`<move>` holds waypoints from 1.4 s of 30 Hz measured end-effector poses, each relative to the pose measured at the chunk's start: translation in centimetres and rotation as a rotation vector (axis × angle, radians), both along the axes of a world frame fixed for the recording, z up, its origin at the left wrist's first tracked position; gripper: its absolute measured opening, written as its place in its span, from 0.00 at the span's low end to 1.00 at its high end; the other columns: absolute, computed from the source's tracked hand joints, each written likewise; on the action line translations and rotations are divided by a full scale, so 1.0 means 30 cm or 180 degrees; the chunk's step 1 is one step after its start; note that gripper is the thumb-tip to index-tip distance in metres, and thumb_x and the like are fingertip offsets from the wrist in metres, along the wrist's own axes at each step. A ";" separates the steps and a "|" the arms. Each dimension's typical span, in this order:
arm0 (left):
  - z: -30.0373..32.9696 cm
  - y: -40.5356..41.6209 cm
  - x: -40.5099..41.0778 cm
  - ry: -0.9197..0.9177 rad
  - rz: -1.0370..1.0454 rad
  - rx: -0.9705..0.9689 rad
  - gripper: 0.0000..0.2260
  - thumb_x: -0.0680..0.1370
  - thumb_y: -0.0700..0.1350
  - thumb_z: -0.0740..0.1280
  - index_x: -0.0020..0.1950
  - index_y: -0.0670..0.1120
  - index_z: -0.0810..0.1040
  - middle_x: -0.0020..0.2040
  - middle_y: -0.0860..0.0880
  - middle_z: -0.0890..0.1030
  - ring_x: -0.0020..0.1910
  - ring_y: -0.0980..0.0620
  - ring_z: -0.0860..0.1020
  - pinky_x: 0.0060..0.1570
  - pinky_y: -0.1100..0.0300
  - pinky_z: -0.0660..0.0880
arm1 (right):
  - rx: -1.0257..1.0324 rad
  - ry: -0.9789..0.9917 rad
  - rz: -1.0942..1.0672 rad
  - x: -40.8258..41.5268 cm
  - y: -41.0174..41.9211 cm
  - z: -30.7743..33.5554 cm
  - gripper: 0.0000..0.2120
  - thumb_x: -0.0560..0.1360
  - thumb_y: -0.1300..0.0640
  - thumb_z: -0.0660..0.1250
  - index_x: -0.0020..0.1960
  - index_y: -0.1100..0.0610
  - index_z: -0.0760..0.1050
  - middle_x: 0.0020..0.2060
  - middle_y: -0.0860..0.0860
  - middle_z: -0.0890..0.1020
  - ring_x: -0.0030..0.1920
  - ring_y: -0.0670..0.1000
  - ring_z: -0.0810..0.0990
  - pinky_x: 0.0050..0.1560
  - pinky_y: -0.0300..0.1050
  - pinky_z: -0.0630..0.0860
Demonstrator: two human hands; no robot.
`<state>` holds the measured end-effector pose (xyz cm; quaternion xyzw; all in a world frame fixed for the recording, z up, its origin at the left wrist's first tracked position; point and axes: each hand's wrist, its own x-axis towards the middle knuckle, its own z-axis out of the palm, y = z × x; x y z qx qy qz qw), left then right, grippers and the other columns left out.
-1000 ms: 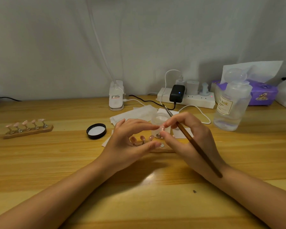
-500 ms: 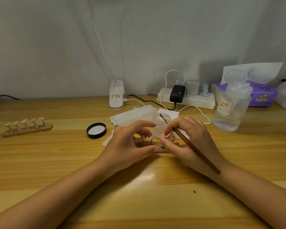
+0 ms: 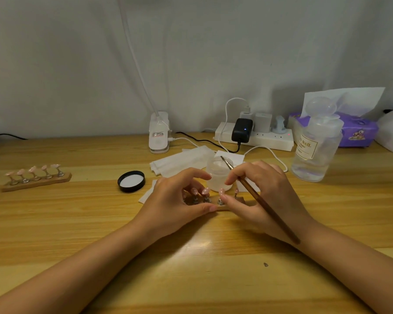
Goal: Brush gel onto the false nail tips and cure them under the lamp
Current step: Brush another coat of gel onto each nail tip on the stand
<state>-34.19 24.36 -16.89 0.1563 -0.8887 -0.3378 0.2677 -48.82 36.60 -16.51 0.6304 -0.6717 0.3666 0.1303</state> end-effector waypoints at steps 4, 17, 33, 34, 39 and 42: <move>-0.003 -0.001 0.002 0.0052 0.0054 -0.0001 0.21 0.62 0.56 0.72 0.53 0.61 0.72 0.42 0.58 0.80 0.44 0.64 0.76 0.39 0.74 0.70 | 0.0032 0.0178 -0.0031 -0.028 0.017 0.012 0.16 0.69 0.43 0.60 0.45 0.55 0.77 0.38 0.47 0.79 0.42 0.47 0.76 0.47 0.40 0.64; -0.006 -0.003 0.001 0.0061 0.0187 -0.0026 0.22 0.61 0.57 0.71 0.53 0.61 0.70 0.42 0.59 0.79 0.45 0.65 0.75 0.40 0.75 0.69 | -0.0038 0.0260 0.0062 -0.055 0.007 -0.006 0.06 0.68 0.53 0.69 0.44 0.52 0.77 0.37 0.44 0.78 0.43 0.43 0.72 0.48 0.34 0.65; 0.005 0.027 0.000 0.0663 0.0240 -0.1370 0.17 0.66 0.59 0.68 0.46 0.48 0.78 0.47 0.57 0.77 0.50 0.58 0.73 0.54 0.56 0.63 | -0.0477 -0.0944 0.0673 0.036 0.007 0.016 0.10 0.67 0.54 0.71 0.45 0.47 0.72 0.38 0.43 0.78 0.42 0.39 0.78 0.45 0.31 0.74; 0.004 0.029 -0.001 0.0699 0.0229 -0.1458 0.15 0.67 0.57 0.67 0.45 0.47 0.79 0.45 0.55 0.78 0.49 0.57 0.74 0.54 0.56 0.63 | -0.0460 -0.1046 0.0764 0.046 0.006 0.017 0.11 0.67 0.54 0.71 0.45 0.47 0.71 0.38 0.44 0.79 0.42 0.39 0.78 0.44 0.30 0.74; 0.004 0.030 -0.001 0.0931 0.0236 -0.1627 0.10 0.69 0.51 0.66 0.39 0.45 0.80 0.39 0.54 0.80 0.42 0.59 0.74 0.54 0.53 0.64 | -0.0459 -0.1414 0.0872 0.066 0.003 0.009 0.13 0.67 0.58 0.73 0.46 0.47 0.71 0.39 0.42 0.79 0.43 0.37 0.79 0.43 0.27 0.73; 0.006 0.028 0.002 0.0977 0.0231 -0.1500 0.09 0.70 0.50 0.66 0.40 0.45 0.80 0.40 0.58 0.77 0.41 0.60 0.74 0.54 0.51 0.65 | -0.0523 -0.1427 0.0802 0.068 0.004 0.009 0.13 0.67 0.55 0.74 0.46 0.47 0.72 0.40 0.42 0.80 0.43 0.37 0.80 0.45 0.29 0.73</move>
